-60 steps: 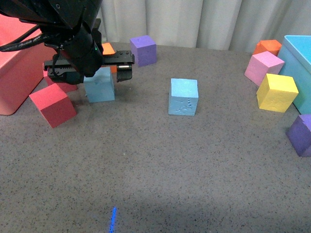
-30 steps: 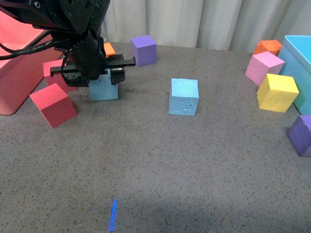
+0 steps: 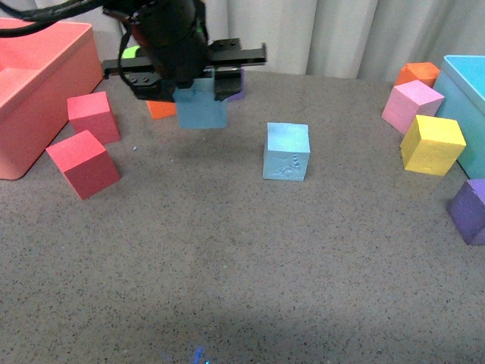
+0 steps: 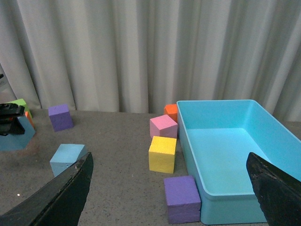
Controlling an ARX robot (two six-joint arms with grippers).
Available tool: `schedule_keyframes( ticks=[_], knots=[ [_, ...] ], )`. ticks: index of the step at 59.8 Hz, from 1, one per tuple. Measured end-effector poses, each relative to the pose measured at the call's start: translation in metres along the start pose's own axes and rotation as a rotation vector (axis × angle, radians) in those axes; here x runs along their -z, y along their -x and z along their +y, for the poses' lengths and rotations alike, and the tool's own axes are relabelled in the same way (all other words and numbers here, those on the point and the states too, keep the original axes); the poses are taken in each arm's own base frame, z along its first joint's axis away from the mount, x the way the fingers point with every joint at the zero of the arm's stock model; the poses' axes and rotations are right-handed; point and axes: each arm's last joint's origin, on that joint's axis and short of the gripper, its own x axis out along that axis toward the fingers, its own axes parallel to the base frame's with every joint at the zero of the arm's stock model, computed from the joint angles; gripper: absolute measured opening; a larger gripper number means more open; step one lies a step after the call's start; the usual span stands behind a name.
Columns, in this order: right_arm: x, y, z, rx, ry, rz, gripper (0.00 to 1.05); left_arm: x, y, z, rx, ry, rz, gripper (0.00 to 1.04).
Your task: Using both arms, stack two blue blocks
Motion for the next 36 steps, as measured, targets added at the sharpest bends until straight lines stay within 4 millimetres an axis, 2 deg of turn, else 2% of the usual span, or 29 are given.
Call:
schedule_keyframes(
  ticks=[16, 26, 36],
  knots=[
    [0.0, 0.0, 0.0, 0.0, 0.0, 0.0, 0.95, 0.008, 0.018, -0.073, 0.055, -0.083, -0.017, 0.49],
    [0.0, 0.0, 0.0, 0.0, 0.0, 0.0, 0.95, 0.009, 0.015, -0.092, 0.04, -0.088, -0.025, 0.49],
    [0.0, 0.0, 0.0, 0.0, 0.0, 0.0, 0.95, 0.016, 0.002, -0.098, 0.003, -0.084, 0.003, 0.49]
  ],
)
